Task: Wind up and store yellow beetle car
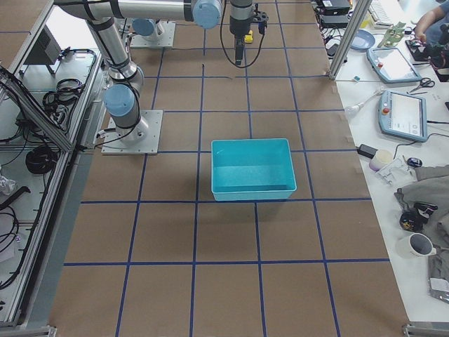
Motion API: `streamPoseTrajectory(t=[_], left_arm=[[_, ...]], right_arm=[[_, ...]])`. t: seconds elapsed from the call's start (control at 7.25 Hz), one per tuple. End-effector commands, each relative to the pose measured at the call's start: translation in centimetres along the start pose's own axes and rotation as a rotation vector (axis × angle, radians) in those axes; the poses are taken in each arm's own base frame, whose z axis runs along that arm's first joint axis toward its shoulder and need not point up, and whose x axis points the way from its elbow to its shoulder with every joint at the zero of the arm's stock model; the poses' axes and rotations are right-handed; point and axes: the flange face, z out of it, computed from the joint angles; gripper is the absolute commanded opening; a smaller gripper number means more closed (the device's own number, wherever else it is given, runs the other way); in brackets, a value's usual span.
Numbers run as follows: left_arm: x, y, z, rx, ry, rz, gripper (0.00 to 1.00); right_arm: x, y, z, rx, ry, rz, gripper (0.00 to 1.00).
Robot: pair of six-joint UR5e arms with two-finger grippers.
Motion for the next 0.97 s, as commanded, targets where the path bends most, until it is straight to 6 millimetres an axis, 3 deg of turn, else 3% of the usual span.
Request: streamPoseTrajectory(t=[0.0,0.83], left_arm=[[0.04,0.31,0.01,-0.002,0.0,0.001,1.0],[0.19,1.02,0.52,-0.013,0.006,0.0,1.0]], right_arm=[[0.0,-0.09,0.12,-0.002,0.0,-0.004,1.0],[0.15,-0.05,0.14,-0.004,0.0,-0.003,1.0]])
